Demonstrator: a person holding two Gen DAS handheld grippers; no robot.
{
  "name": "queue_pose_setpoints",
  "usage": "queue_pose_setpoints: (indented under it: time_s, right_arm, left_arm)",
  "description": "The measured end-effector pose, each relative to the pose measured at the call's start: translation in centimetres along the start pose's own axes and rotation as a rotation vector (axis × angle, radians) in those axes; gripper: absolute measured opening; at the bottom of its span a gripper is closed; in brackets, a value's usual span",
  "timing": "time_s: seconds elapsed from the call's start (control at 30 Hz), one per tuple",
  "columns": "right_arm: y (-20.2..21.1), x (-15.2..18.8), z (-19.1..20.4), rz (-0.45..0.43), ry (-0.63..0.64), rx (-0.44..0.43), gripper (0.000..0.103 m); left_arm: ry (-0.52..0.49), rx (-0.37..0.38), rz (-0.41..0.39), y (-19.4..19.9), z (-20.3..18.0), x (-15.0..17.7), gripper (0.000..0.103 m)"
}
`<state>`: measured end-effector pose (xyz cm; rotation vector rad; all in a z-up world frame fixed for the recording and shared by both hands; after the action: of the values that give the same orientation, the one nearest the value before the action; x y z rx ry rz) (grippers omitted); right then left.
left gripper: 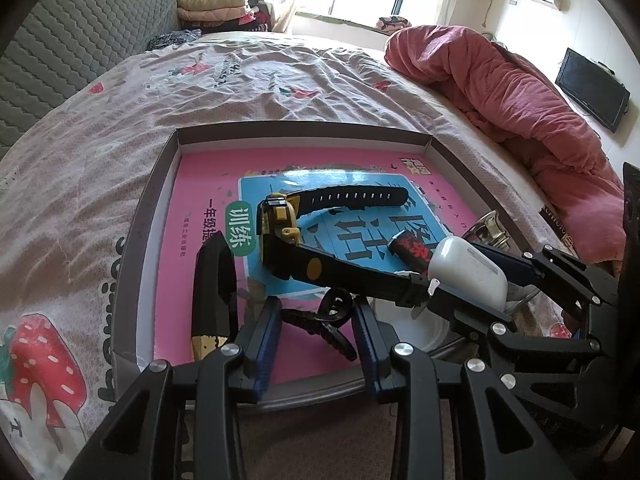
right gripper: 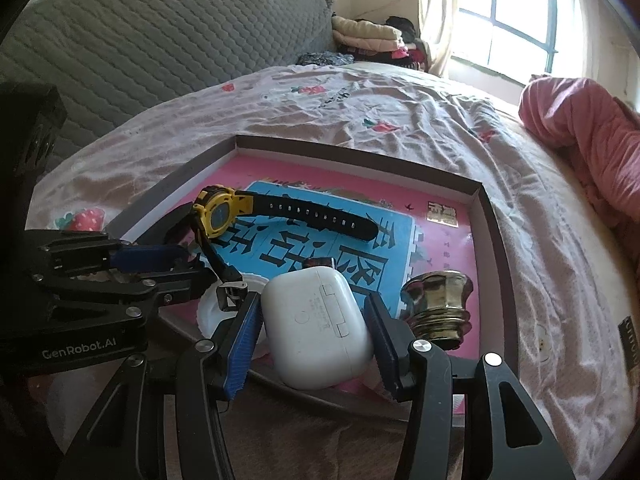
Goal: Organize rigid objects
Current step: 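Lower the earbud case into the box and open the right tool while the left lowers the clip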
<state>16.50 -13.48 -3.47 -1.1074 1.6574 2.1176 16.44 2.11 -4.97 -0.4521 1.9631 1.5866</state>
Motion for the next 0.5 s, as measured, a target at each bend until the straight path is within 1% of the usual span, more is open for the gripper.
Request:
queue_pose_setpoints:
  time_s: [0.13,0.17,0.2,0.23,0.3,0.33,0.4,0.5]
  right_arm:
    - [0.2,0.0,-0.2,-0.001,-0.011,-0.01,0.054]
    - [0.2,0.1,-0.1,-0.003,-0.009,-0.009,0.055]
    - [0.3,0.1,-0.1,-0.007,-0.003,-0.002,0.059]
    - [0.4,0.1,0.0,-0.01,0.0,0.001,0.061]
    - [0.6,0.1,0.0,-0.018,0.009,0.007,0.063]
    - [0.7,0.1,0.0,-0.024,0.011,0.009,0.063]
    - [1.2,0.0,0.0,-0.049,0.016,0.018,0.067]
    - [1.9,-0.2,-0.3,-0.088,0.012,0.023,0.069]
  left_arm:
    - [0.001,-0.002,0.001,0.0,0.1,0.0,0.037]
    - [0.001,-0.003,0.001,-0.1,0.1,0.0,0.037]
    - [0.002,-0.003,0.001,0.0,0.1,0.0,0.037]
    - [0.001,-0.003,0.001,-0.1,0.1,-0.1,0.037]
    - [0.002,-0.004,0.002,-0.1,0.1,-0.1,0.037]
    - [0.001,-0.004,0.003,-0.1,0.1,-0.1,0.037]
    - [0.003,-0.004,0.004,-0.1,0.2,0.0,0.036]
    - [0.003,-0.006,0.001,-0.1,0.1,-0.1,0.036]
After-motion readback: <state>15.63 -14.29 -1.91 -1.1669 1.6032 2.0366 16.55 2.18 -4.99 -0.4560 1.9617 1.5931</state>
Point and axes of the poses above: each gripper's, at about its wrist camera, not at the fingertips, and y roughly against the way its jaws point, z to its left, x to its underside, the point moved 1 cm from there along -y, roughly the way its jaws point, and after that the axes turned 6 degrees about -y, right-handed, at the moved point
